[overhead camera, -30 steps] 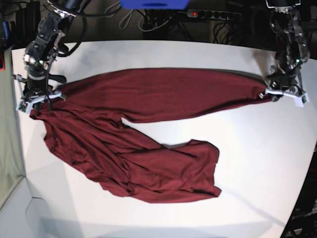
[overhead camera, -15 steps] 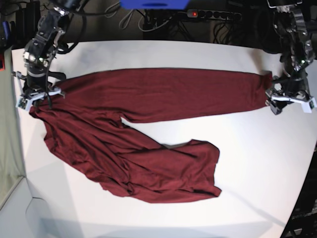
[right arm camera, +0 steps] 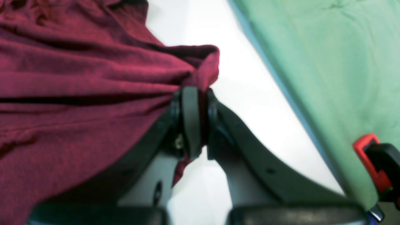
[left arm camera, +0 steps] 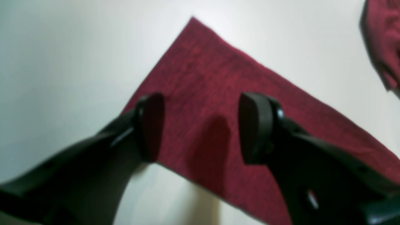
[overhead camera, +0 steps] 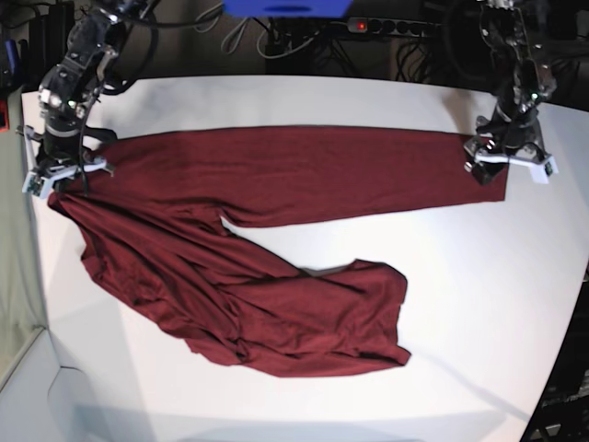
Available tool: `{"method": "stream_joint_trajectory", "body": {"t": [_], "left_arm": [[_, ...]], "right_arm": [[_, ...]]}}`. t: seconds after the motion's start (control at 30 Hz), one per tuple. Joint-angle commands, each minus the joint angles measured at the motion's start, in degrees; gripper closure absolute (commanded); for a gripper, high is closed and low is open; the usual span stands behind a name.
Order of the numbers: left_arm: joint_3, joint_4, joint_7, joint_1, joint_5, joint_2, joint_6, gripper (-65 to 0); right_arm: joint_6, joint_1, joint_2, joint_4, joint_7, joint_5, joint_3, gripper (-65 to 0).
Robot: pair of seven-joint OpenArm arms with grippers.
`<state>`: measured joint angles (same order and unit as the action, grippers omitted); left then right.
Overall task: Layout the t-shirt on the table in an organized manner, then fold the t-shirt properly
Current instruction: 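Pull the sleeve with the left gripper away from the right gripper, then release the sleeve and move the right gripper onto the shirt body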
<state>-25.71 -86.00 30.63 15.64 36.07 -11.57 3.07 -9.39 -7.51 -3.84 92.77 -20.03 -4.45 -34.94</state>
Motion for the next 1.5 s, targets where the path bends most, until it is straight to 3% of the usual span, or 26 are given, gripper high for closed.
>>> {"method": "stream_joint_trajectory", "body": {"t": [0.0,0.7,0.8,0.87,1.0,1.3,1.47], "left_arm": [[-0.2,0.9,0.7,-0.7,-0.1,-1.1,0.6,-37.1],[-0.7,1.8,0.3,2.0,0.5,-5.3,0.6,-37.0],[-0.7,1.8,0.3,1.9,0.5,-5.3,0.6,-37.0],[-0.7,0.9,0.3,1.9,0.5,-5.3,0.6,-37.0],[-0.7,-2.7,0.4,1.9,0.5,-5.3,0.6,-37.3],[-3.3,-13.7,0.6,1.8,0.5,-4.8,0.6,-37.3],[-1.7,-12.7,0.4,-0.3,0.5,-4.4,0.6,-37.1]], "right_arm": [[0.0,0.5,0.6,1.3,1.6,0.1,-0.1,0.0],[-0.1,-6.6,0.5,3.4,1.4,0.1,5.6,0.0],[-3.6,-6.7,0.5,3.4,1.4,0.0,5.6,-9.5],[-6.7,-6.7,0.3,3.5,1.4,-0.2,5.4,-19.7],[-7.9,-6.7,0.3,4.0,0.6,0.0,5.4,-32.2],[-7.9,-6.3,-1.3,10.7,0.6,0.1,1.0,-34.6],[-8.0,-6.1,-1.8,12.0,0.7,0.1,2.0,-34.4]]}}
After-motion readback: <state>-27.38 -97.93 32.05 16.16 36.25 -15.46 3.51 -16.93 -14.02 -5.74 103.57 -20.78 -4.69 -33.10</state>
